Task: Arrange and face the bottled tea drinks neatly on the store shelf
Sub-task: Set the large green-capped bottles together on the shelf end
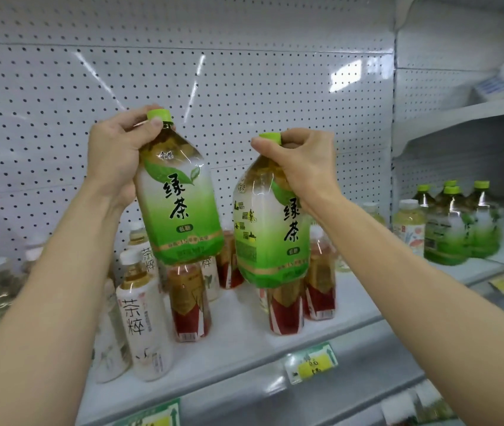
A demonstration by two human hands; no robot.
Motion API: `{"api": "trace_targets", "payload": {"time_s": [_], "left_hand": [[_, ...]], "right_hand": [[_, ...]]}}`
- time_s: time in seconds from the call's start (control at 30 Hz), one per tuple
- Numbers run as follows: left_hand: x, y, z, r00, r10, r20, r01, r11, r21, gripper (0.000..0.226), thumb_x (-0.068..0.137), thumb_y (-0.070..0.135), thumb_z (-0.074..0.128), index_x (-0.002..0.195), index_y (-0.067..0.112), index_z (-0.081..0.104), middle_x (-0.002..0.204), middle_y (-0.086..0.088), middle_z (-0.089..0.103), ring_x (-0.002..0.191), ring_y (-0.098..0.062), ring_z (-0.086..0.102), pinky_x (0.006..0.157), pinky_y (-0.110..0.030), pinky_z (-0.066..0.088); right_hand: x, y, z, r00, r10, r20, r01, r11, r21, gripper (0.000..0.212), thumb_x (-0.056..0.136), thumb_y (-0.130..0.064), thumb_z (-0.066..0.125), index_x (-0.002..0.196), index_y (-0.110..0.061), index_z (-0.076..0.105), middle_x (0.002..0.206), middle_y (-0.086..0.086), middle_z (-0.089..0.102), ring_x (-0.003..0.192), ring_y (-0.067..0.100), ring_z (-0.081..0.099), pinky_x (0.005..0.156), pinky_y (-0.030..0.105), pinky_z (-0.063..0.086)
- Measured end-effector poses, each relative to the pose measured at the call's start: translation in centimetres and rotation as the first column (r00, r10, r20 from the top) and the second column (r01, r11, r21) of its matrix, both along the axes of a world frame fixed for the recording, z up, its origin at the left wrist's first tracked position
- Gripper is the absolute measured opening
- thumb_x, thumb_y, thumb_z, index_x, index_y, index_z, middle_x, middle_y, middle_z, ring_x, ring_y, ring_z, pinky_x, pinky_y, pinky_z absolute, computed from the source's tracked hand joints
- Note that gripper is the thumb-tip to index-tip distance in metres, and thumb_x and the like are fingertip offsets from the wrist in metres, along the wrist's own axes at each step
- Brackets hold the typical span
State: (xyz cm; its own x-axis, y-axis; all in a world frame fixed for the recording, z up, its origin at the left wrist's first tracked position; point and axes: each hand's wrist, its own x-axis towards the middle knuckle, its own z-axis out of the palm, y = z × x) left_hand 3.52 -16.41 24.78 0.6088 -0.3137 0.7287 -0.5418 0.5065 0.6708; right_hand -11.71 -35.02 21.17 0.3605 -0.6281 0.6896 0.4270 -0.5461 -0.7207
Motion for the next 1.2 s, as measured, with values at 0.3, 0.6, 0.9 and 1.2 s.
{"api": "trace_targets", "payload": {"time_s": [0.3,0.6,0.9,1.2], "left_hand": [[-9.2,-8.7,-4.3,0.981,-0.106,-0.162,0.1,0.994,-0.044,0.026,0.088,0.004,0.066,0.114,0.003,0.072,0.107,-0.024,0.068,0.099,-0.034,0.067,0.096,-0.054,0.053],[-17.0,-20.1,-9.3,0.951,-0.154,-0.267,0.151,0.988,-0.031,0.022,0.086,0.003,0.068,0.103,0.012,0.077,0.099,-0.018,0.072,0.099,-0.035,0.065,0.099,-0.06,0.048],[-19.7,-30.2,-11.2,0.942,-0.236,-0.239,0.247,0.969,0.017,0.025,0.088,-0.001,0.067,0.11,0.007,0.072,0.098,-0.02,0.072,0.092,-0.031,0.065,0.08,-0.039,0.06],[-20.9,-38.0,-12.8,0.935,-0.244,-0.259,0.26,0.965,0.029,0.03,0.088,-0.003,0.066,0.116,0.007,0.071,0.09,-0.015,0.073,0.083,-0.028,0.066,0.076,-0.038,0.061]], "right_hand": [[-10.4,-8.5,-4.0,0.995,-0.018,-0.102,0.022,0.999,0.036,0.034,0.065,-0.045,0.088,0.078,-0.016,0.075,0.07,0.003,0.075,0.058,0.021,0.067,0.059,0.037,0.054],[-20.0,-18.2,-9.6,0.972,-0.117,-0.204,0.131,0.99,0.055,0.026,0.069,-0.04,0.087,0.078,-0.019,0.075,0.071,-0.002,0.075,0.059,0.018,0.068,0.059,0.039,0.058],[-24.6,-27.0,-12.1,0.954,-0.246,-0.17,0.258,0.965,0.054,0.015,0.073,-0.032,0.086,0.076,-0.023,0.075,0.073,-0.006,0.075,0.067,0.01,0.069,0.057,0.025,0.053],[-27.1,-36.5,-12.7,0.922,-0.352,-0.162,0.366,0.928,0.064,0.01,0.078,-0.029,0.082,0.081,-0.022,0.075,0.074,-0.006,0.075,0.077,0.012,0.072,0.067,0.026,0.056]]}}
